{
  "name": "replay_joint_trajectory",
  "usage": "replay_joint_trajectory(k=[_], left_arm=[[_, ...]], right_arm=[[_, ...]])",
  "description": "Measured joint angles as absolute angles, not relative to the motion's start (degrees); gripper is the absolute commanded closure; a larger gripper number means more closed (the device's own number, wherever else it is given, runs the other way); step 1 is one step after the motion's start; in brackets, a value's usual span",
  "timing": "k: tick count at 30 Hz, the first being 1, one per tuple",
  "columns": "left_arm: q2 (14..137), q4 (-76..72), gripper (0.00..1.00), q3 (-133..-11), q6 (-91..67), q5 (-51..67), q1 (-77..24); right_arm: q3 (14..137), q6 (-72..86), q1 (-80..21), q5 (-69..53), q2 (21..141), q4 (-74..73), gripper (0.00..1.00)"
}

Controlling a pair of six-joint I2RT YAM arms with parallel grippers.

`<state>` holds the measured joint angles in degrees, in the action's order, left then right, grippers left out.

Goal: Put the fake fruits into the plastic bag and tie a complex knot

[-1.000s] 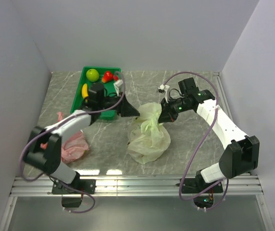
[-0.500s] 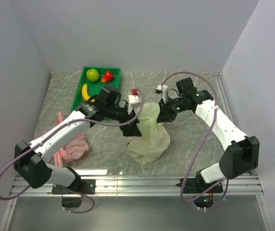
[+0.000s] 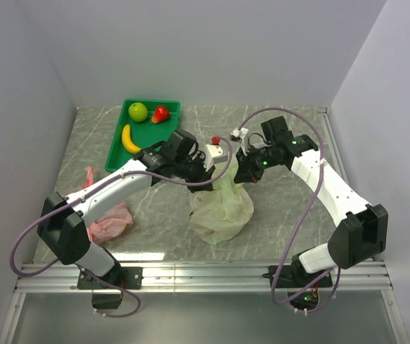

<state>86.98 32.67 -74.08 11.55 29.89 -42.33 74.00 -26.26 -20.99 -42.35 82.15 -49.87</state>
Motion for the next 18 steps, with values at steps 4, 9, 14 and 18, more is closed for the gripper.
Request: replay_joint_trajectory(k=[4, 9, 14, 18], left_arm=[[85.4, 30.3, 1.00, -71.6, 9.8, 29.7, -38.4], [82.0, 28.5, 1.00, -67.7, 7.2, 30.2, -31.9], [79.9, 26.9, 1.00, -65.3, 6.4, 30.8, -31.6], [78.3, 26.5, 1.00, -62.8, 6.9, 30.0, -30.1]], right_arm=[[73.1, -28.8, -20.7, -41.3, 80.6, -50.2, 1.00], [71.3, -33.7, -18.9, -41.5, 79.2, -49.2, 1.00], [71.3, -37.4, -16.9, -42.8, 79.2, -48.8, 1.00], [71.4, -40.5, -14.4, -42.3, 79.2, -50.3, 1.00]])
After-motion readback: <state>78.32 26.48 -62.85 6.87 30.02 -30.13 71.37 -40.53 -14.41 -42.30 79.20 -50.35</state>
